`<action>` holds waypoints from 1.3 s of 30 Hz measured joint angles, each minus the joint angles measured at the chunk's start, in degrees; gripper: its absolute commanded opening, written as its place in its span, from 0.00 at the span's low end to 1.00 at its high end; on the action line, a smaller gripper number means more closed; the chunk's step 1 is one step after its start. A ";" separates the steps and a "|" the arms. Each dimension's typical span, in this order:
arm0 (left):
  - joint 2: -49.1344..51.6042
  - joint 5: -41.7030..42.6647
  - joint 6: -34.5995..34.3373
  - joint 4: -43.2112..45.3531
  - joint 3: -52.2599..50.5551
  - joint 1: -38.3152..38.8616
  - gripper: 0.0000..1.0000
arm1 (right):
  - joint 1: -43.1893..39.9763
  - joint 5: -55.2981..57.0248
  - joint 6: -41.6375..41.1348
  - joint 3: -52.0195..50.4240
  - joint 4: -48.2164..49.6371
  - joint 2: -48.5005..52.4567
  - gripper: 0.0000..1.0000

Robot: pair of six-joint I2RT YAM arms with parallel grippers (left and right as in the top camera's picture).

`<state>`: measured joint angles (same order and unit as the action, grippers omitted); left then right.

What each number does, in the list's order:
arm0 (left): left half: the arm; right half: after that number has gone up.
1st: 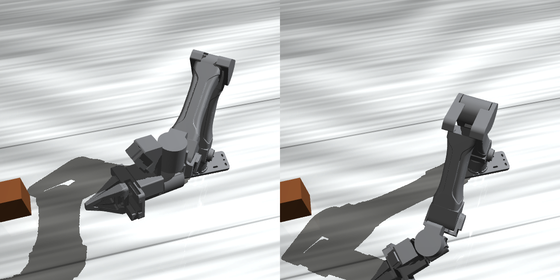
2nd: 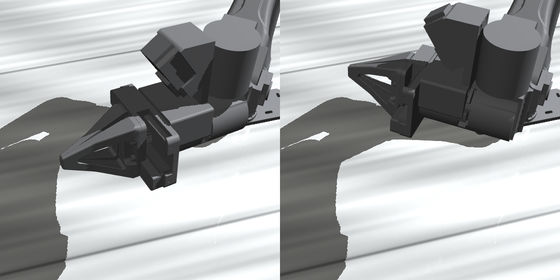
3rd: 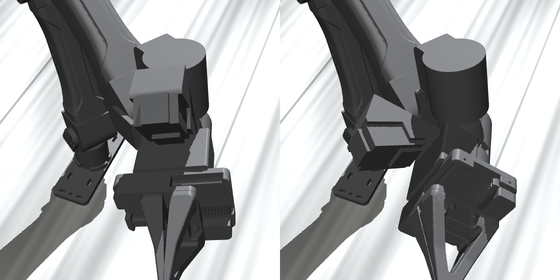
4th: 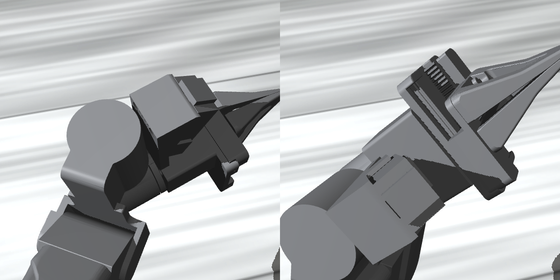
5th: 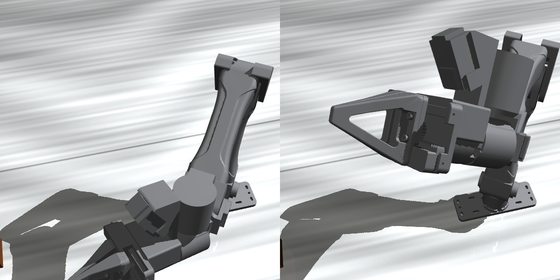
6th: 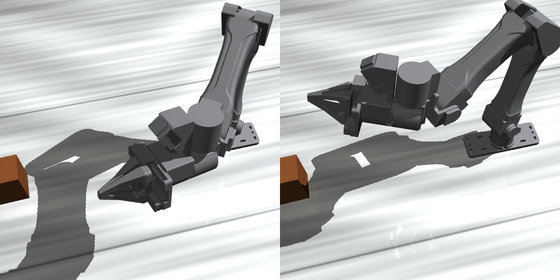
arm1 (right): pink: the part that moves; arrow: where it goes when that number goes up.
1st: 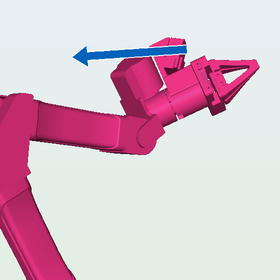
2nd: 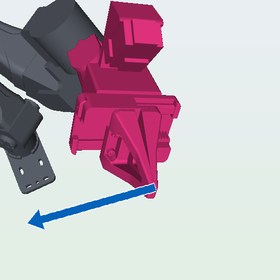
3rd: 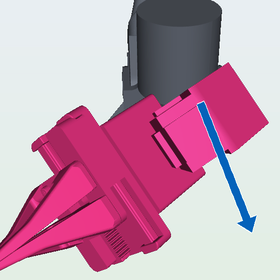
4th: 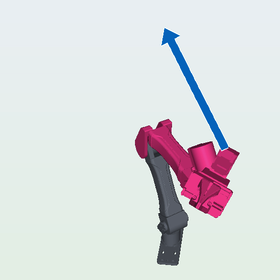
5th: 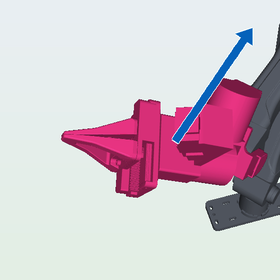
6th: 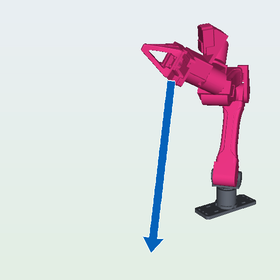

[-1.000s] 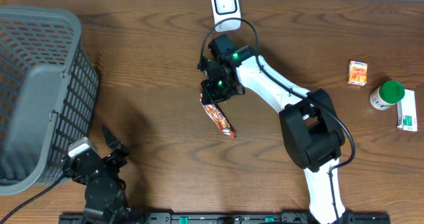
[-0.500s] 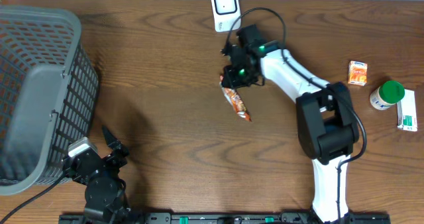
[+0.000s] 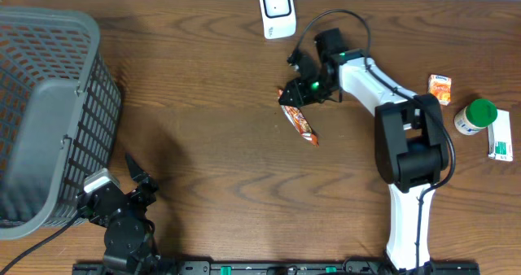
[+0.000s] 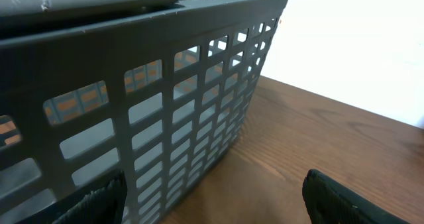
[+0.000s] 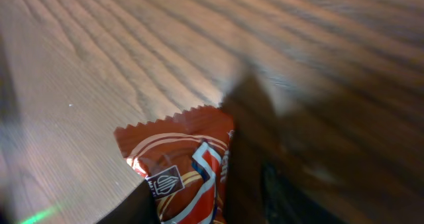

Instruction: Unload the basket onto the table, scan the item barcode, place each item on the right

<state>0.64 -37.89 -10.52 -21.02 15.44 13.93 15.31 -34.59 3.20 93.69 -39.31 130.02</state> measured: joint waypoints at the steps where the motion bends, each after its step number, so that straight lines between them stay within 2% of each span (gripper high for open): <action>1: 0.00 0.00 0.00 0.00 0.02 0.00 0.85 | -0.57 -0.37 0.15 0.00 0.00 0.00 0.57; 6: 0.00 0.00 0.00 0.00 0.02 0.00 0.85 | -3.48 -1.40 0.13 0.33 0.11 0.00 0.63; 14: 0.00 0.00 0.00 0.00 0.00 0.00 0.85 | -6.75 -1.38 -0.28 0.35 0.17 0.00 0.63; 22: 0.00 0.02 0.00 0.00 0.02 0.00 0.85 | -7.91 3.85 -1.60 1.01 -0.24 -0.44 0.65; 30: 0.00 0.02 0.00 0.00 0.00 0.00 0.85 | -8.85 5.86 0.31 1.16 -0.92 -0.66 0.65; 34: 0.00 0.00 0.00 0.00 0.02 0.00 0.85 | -10.67 5.01 3.61 1.20 -2.93 -0.66 0.52; 35: 0.00 0.00 0.00 0.00 0.02 0.00 0.85 | -11.32 4.44 4.26 1.18 -3.63 -0.66 0.45; 36: 0.00 0.02 0.00 0.00 0.02 0.00 0.85 | -12.09 3.67 4.90 1.14 -4.26 -0.63 0.33; 37: 0.00 0.02 0.00 0.00 0.02 0.00 0.85 | -12.96 2.80 5.42 1.05 -4.96 -0.57 0.17; 38: 0.00 0.02 0.00 -0.02 0.00 0.00 0.85 | -13.75 1.86 5.77 0.94 -5.51 -0.42 0.06; 39: 0.00 0.02 0.00 0.00 0.00 0.00 0.86 | -14.73 0.66 6.21 0.79 -6.16 -0.11 0.01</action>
<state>0.64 -37.87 -10.52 -21.02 15.44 13.93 0.58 -33.93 9.41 94.48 -45.47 129.91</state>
